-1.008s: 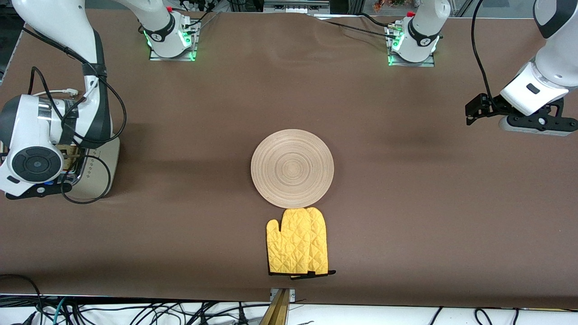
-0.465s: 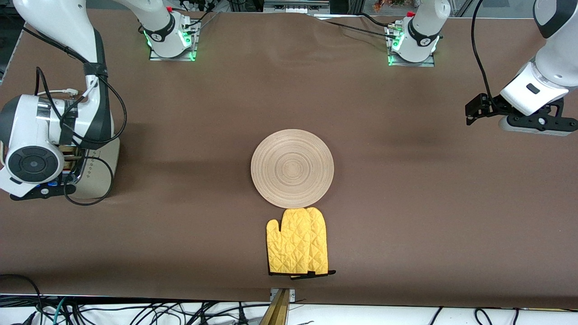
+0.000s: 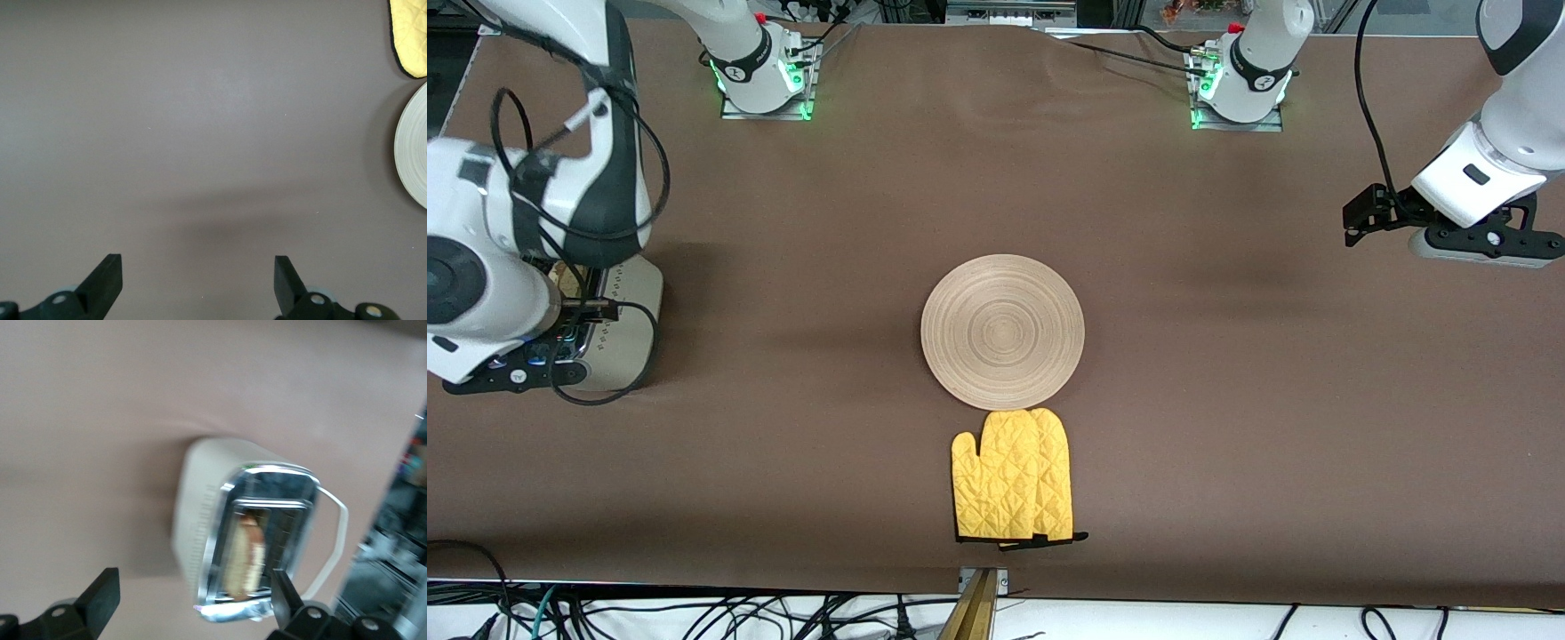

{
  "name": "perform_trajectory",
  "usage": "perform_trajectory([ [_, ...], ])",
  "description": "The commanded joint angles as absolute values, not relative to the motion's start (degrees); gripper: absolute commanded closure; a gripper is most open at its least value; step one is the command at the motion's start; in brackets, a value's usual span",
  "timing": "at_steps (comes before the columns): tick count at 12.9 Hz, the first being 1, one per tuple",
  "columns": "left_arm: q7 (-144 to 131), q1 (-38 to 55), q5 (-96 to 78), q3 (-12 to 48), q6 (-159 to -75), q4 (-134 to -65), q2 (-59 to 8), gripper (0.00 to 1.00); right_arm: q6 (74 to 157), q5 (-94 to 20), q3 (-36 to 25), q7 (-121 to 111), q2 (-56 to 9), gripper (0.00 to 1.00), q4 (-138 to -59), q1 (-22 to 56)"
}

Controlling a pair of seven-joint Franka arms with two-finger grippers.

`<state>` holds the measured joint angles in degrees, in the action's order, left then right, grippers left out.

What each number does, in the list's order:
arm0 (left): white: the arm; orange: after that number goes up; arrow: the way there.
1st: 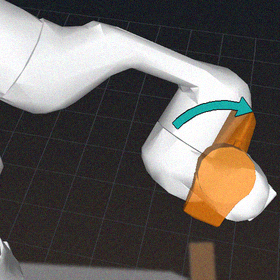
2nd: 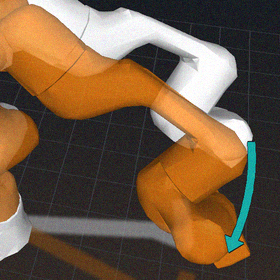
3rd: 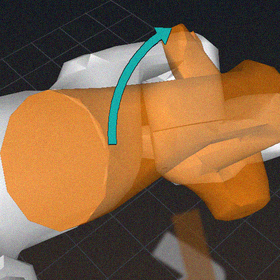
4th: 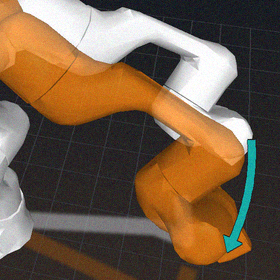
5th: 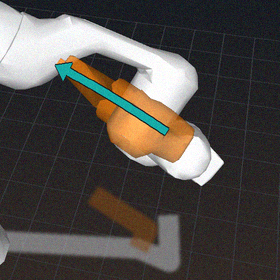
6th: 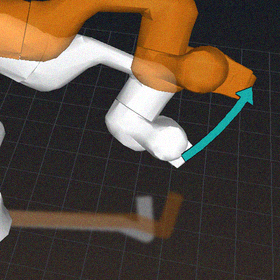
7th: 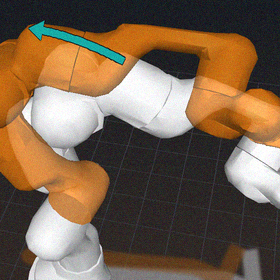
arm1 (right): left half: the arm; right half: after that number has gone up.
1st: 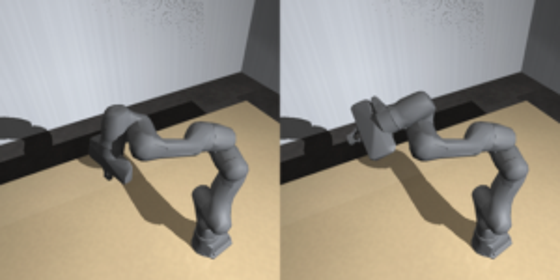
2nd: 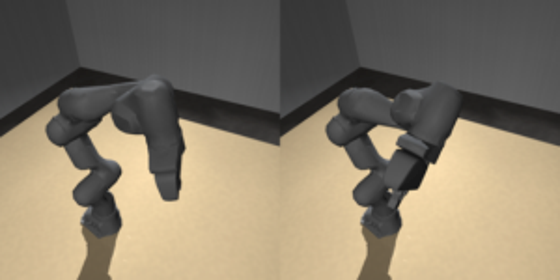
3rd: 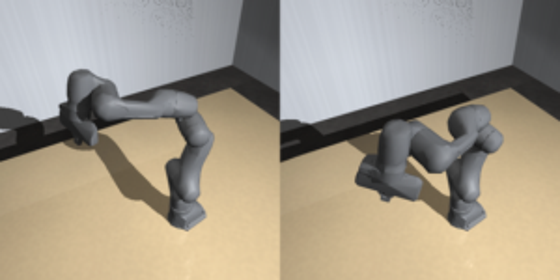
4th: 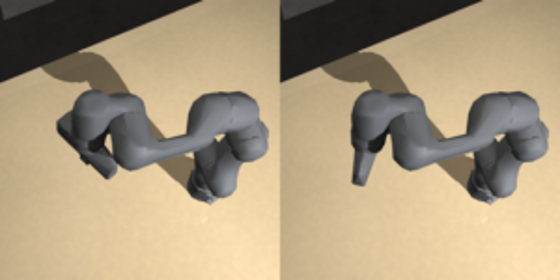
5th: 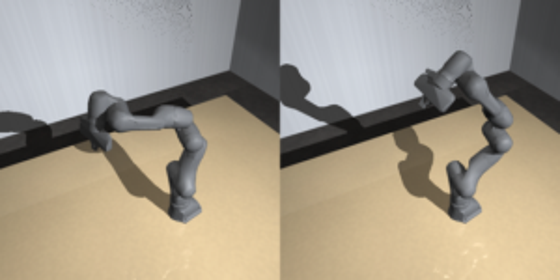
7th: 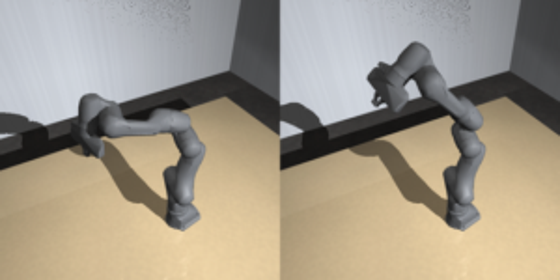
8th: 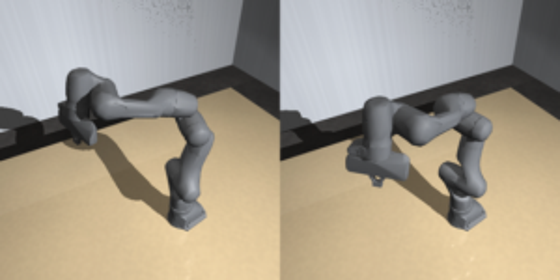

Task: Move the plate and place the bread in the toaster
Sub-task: 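Open the right gripper and raise it away from the toaster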

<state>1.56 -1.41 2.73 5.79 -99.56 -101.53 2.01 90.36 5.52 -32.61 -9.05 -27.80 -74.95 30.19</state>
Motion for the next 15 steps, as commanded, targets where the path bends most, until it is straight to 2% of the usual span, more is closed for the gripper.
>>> perform_trajectory([
  [1,1.1,-1.1,4.0,5.8,-98.3,-99.9,1.5,0.00,86.8,-1.6,-31.2,-9.1,-23.1,0.00,-74.1,31.5],
  [5,1.1,-1.1,4.0,5.8,-98.3,-99.9,1.5,0.00,80.5,-8.6,-30.1,-8.7,-17.7,0.00,-75.1,31.9],
  [9,1.0,-1.1,4.0,5.8,-98.3,-99.9,1.5,0.00,81.1,-7.8,-28.3,-7.1,-12.6,0.00,-80.8,32.5],
  [11,1.0,-1.1,4.0,5.8,-98.3,-99.9,1.5,0.00,83.9,-4.2,-21.6,-6.2,-8.1,0.00,-85.3,28.6],
  [13,1.1,-1.1,4.0,5.8,-98.3,-100.0,1.5,0.00,85.9,-1.7,-10.7,-2.7,-4.2,0.00,-89.9,20.0],
  [15,1.1,-1.1,4.0,5.8,-98.3,-100.0,1.5,0.00,86.0,-1.2,-3.9,-2.4,-2.7,0.00,-91.2,12.9],
])
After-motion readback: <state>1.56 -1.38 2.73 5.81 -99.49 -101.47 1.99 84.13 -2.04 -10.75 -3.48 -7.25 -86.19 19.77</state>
